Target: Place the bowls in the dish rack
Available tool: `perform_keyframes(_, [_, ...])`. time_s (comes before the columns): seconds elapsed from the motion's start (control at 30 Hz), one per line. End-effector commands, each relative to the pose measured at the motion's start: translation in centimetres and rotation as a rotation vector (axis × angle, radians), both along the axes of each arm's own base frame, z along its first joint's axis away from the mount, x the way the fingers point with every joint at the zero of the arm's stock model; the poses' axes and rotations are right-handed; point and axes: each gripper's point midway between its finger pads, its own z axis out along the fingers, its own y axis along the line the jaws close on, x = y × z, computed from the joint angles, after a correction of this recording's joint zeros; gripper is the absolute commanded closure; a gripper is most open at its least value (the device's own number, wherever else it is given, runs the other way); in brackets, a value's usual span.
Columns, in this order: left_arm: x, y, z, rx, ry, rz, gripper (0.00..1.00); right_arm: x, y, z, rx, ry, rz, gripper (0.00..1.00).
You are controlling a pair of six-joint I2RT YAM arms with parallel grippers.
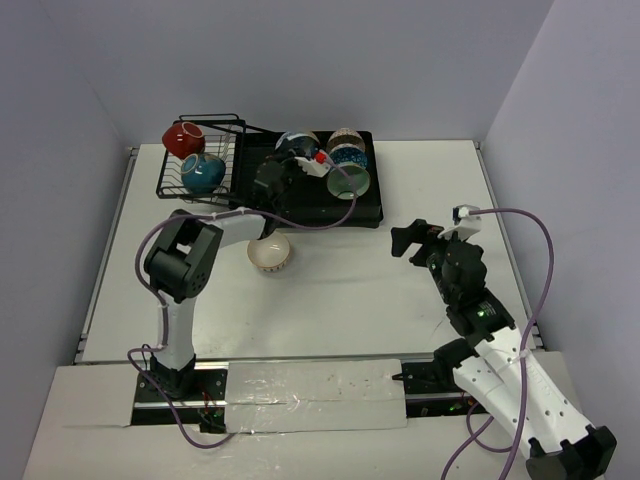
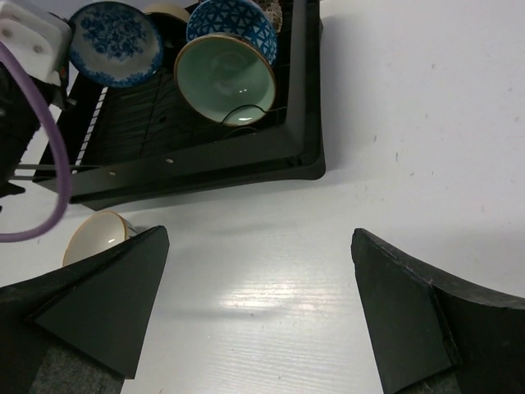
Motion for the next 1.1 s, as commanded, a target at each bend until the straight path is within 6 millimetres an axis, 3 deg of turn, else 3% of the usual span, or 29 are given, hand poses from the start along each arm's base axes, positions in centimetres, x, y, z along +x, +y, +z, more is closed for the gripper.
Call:
perform_keyframes(0.0, [-0.8, -0.7, 4.5, -0.042, -0.199, -0.042, 1.00, 0.1, -0.5, 1.4, -0.001, -0.049, -0.022, 0.00])
perform_keyframes(0.4, [-0.3, -1.4, 1.0, 0.105, -0.240, -0.047, 1.00, -0.2, -0.3, 1.1, 0.011, -0.072, -0.005, 0.00])
perform_keyframes(0.83, [0.6, -1.9, -0.3, 0.182, -0.244, -0.059, 1.00, -0.1, 0.2, 0.8, 0.014, -0.076, 0.017, 0.00])
perform_keyframes(1.07, [0.1, -2.8, -1.8, 0.210, -0.208, -0.106, 0.98, 0.0, 0.3, 0.7, 0.012, -0.074, 0.024, 0.00])
